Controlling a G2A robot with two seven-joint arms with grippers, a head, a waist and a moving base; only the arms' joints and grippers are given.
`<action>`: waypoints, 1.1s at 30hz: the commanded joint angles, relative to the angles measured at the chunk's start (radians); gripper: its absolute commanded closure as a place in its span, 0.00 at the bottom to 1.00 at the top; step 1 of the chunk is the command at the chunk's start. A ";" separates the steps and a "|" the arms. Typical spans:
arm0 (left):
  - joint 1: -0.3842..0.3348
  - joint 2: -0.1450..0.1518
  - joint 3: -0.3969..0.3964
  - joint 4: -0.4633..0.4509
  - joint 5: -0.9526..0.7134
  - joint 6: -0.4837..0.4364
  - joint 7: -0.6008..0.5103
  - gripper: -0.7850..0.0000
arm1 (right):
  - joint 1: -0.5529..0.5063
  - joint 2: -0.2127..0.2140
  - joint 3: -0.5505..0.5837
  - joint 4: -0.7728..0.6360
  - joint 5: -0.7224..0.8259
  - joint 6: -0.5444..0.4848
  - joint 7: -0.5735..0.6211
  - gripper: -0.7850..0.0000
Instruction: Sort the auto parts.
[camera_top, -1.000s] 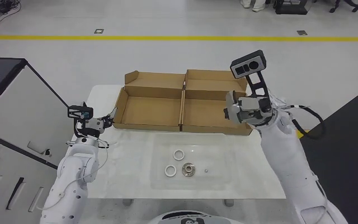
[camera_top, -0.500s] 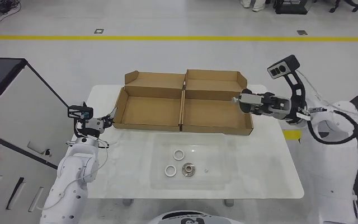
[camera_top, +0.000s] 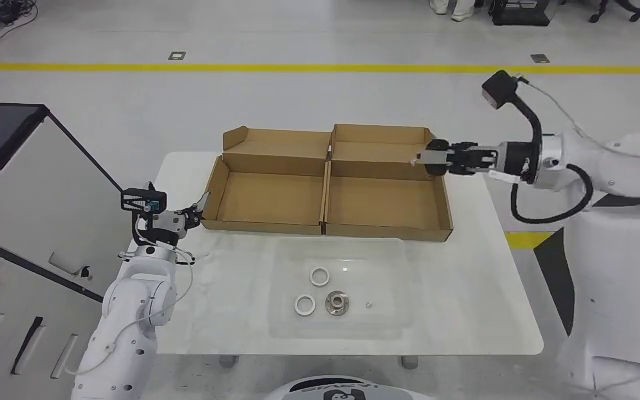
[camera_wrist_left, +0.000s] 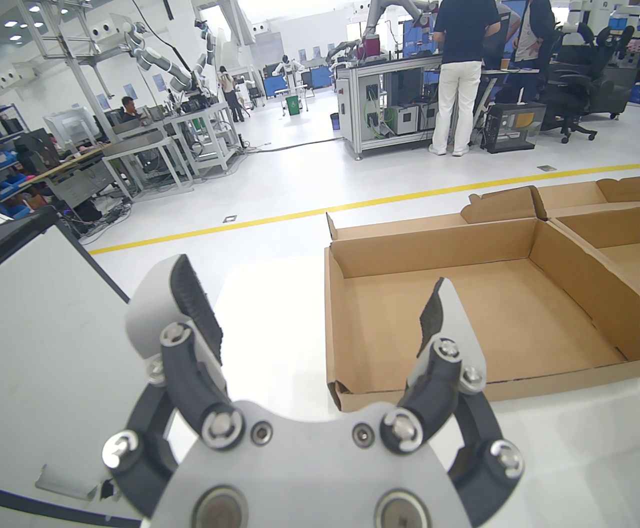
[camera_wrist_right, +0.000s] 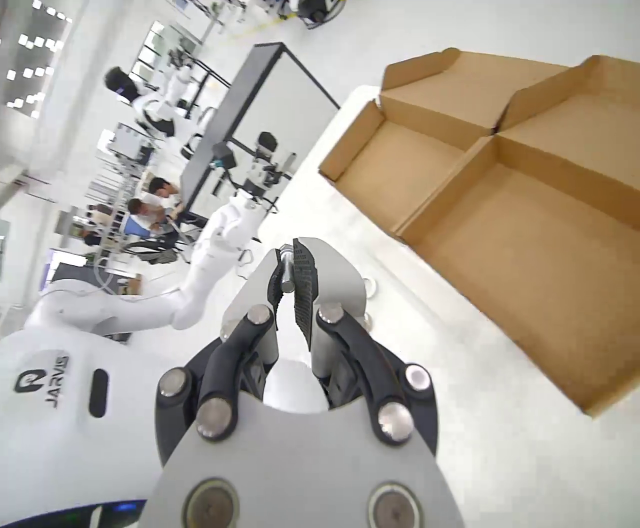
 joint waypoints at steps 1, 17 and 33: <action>0.000 0.000 0.000 0.000 0.000 0.000 0.000 0.00 | 0.054 0.006 -0.031 0.044 -0.065 -0.029 0.034 1.00; 0.000 0.000 0.000 0.000 0.000 0.000 0.000 0.00 | 0.284 0.042 -0.358 0.309 -0.357 -0.131 0.043 1.00; 0.000 0.000 0.000 0.000 0.000 0.000 0.000 0.00 | 0.399 0.001 -0.623 0.481 -0.556 -0.070 -0.029 1.00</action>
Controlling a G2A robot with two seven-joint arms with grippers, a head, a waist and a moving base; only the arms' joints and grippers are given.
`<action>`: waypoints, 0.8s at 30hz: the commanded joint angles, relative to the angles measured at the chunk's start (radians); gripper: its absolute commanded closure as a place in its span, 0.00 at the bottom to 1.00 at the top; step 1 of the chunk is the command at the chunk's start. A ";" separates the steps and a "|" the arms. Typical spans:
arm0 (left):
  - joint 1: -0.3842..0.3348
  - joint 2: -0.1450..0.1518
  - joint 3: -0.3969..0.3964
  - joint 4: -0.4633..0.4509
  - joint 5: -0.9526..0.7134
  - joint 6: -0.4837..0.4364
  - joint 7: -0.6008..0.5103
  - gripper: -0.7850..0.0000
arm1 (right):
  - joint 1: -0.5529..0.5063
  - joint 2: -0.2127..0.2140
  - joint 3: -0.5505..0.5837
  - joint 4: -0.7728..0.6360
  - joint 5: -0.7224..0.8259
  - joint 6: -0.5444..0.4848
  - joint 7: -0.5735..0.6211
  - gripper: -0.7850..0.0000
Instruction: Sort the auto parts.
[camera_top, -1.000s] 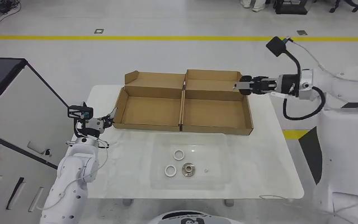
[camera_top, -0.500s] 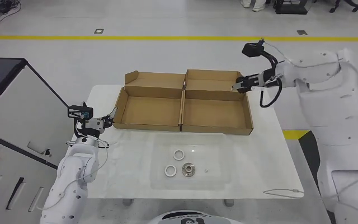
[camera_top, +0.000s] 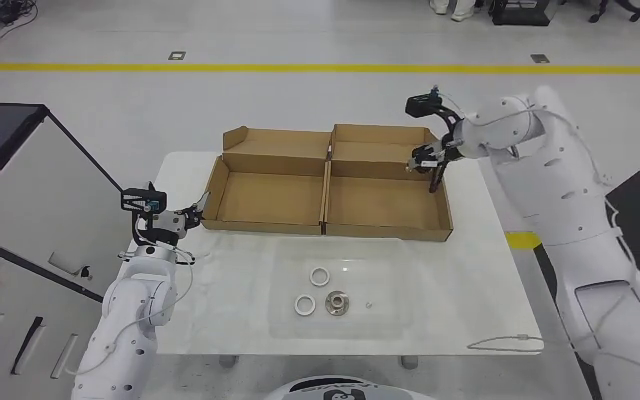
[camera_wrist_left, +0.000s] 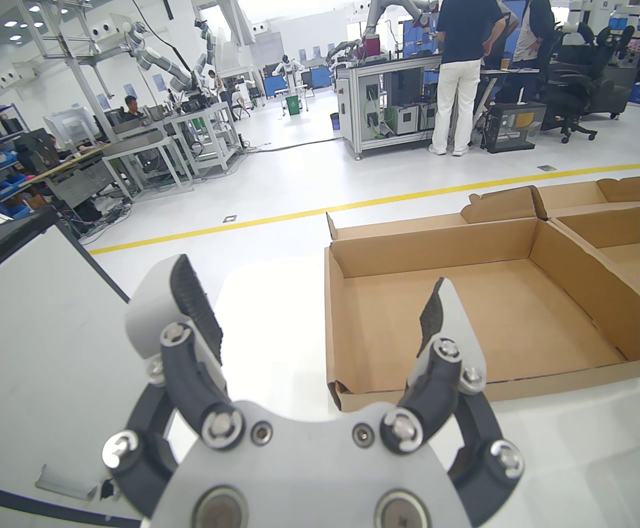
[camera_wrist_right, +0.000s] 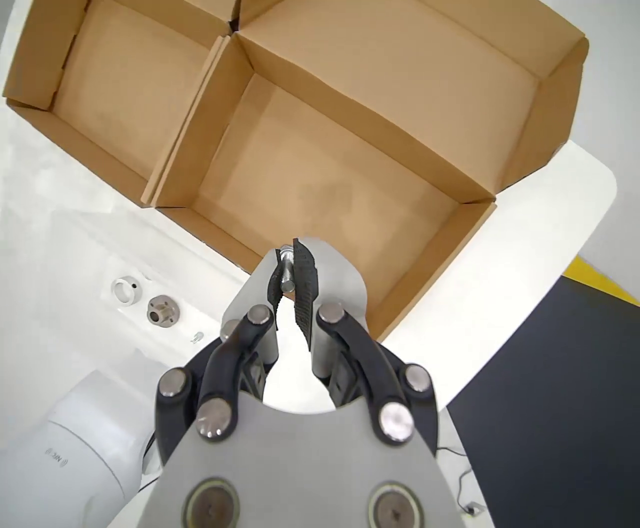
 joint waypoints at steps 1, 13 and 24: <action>0.000 0.000 0.000 0.000 0.000 0.000 0.000 0.00 | 0.012 -0.006 -0.030 0.028 -0.026 0.003 -0.010 1.00; 0.000 0.000 0.000 0.000 0.000 0.000 0.000 0.00 | 0.065 -0.058 -0.186 0.202 -0.068 0.048 -0.011 1.00; 0.000 0.000 0.000 0.000 0.000 0.000 0.000 0.00 | 0.072 -0.110 -0.292 0.334 -0.085 0.048 -0.096 1.00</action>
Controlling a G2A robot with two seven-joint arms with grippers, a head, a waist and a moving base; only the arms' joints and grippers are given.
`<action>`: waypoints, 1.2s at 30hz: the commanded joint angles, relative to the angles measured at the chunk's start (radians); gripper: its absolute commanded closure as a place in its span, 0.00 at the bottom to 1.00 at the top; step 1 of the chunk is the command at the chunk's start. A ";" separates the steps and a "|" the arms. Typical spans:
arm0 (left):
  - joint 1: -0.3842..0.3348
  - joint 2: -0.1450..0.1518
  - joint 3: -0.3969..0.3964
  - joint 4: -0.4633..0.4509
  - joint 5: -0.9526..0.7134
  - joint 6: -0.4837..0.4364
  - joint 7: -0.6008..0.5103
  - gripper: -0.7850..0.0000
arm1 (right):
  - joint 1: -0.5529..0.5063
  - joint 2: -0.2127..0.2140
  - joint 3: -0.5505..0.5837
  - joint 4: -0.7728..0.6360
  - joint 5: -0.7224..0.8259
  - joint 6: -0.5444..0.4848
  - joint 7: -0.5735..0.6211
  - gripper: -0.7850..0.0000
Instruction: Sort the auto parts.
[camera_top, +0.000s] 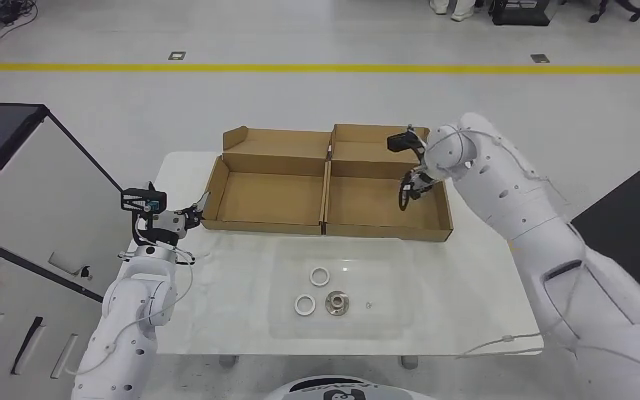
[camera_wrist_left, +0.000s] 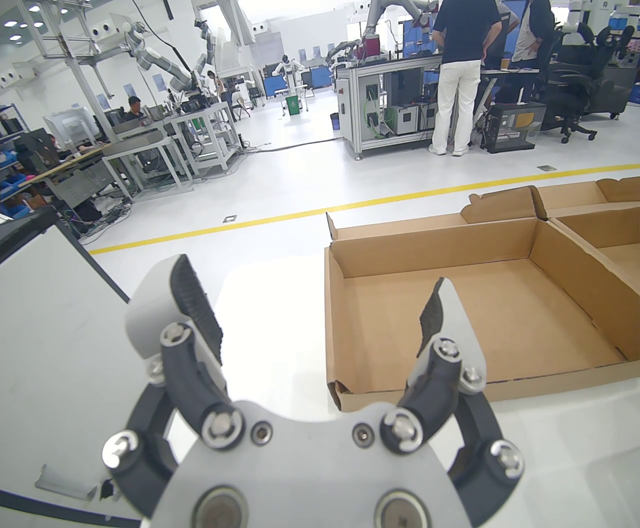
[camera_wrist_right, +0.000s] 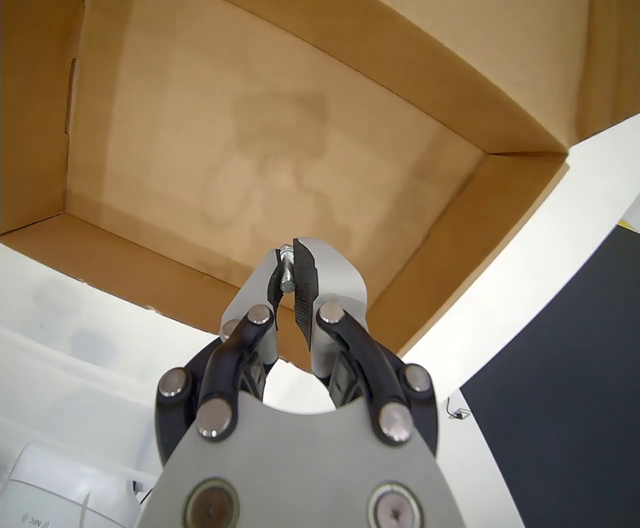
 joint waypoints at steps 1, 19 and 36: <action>0.000 0.000 0.000 0.000 0.000 0.000 0.000 0.00 | 0.002 -0.011 -0.020 0.030 -0.009 -0.007 -0.023 1.00; 0.000 0.000 0.000 0.000 0.000 0.000 0.000 0.00 | 0.060 -0.104 -0.124 0.244 -0.010 -0.043 -0.080 1.00; 0.000 0.000 0.000 0.000 0.000 0.000 0.000 0.00 | 0.085 -0.167 -0.168 0.399 -0.041 -0.086 -0.133 0.87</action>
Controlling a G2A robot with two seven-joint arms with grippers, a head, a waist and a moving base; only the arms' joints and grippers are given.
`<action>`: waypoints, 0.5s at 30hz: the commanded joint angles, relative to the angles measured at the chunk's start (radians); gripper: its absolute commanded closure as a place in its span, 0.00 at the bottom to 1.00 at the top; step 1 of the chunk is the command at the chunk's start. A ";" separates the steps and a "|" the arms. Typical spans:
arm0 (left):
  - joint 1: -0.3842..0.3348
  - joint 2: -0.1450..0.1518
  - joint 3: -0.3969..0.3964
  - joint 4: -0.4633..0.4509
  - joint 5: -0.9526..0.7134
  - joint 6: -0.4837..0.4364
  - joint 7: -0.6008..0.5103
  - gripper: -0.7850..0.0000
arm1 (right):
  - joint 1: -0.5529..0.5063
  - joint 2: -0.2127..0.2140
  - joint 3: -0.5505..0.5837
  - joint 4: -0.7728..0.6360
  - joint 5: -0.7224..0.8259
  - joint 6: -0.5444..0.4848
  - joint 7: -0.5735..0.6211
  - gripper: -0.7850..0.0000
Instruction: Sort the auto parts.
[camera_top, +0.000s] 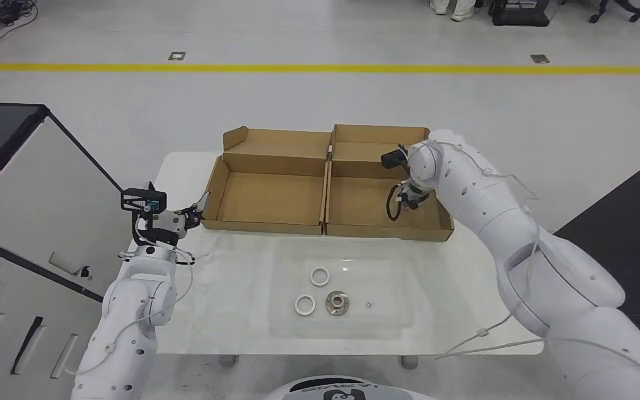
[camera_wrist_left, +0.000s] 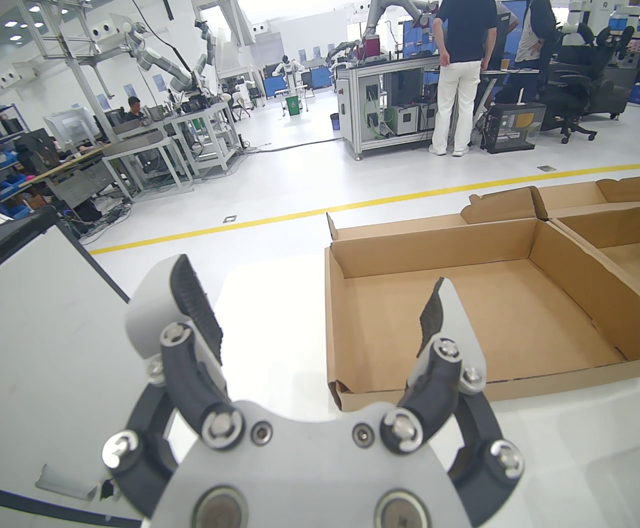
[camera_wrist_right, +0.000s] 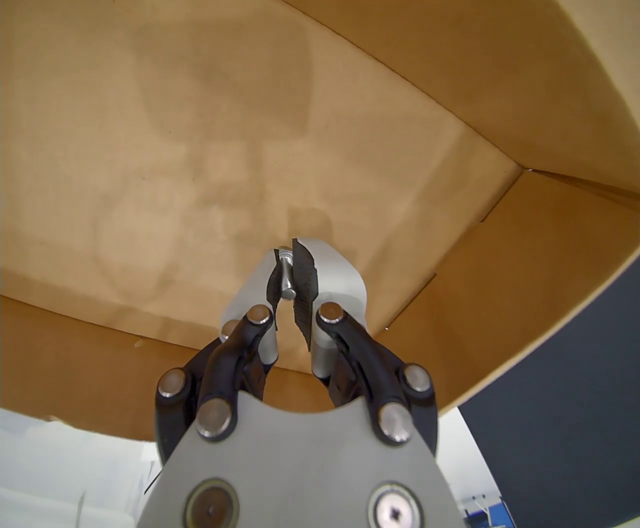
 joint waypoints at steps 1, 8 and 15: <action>0.000 0.000 0.000 0.000 0.000 0.000 0.000 0.00 | 0.004 -0.007 -0.001 0.014 0.002 -0.003 -0.005 0.70; 0.000 0.000 0.000 0.000 0.000 0.000 0.000 0.00 | 0.012 -0.024 0.000 0.042 0.006 -0.011 -0.020 0.08; 0.000 0.000 0.000 0.000 0.000 0.000 0.000 0.00 | 0.020 -0.029 0.019 0.041 0.013 -0.009 -0.039 0.00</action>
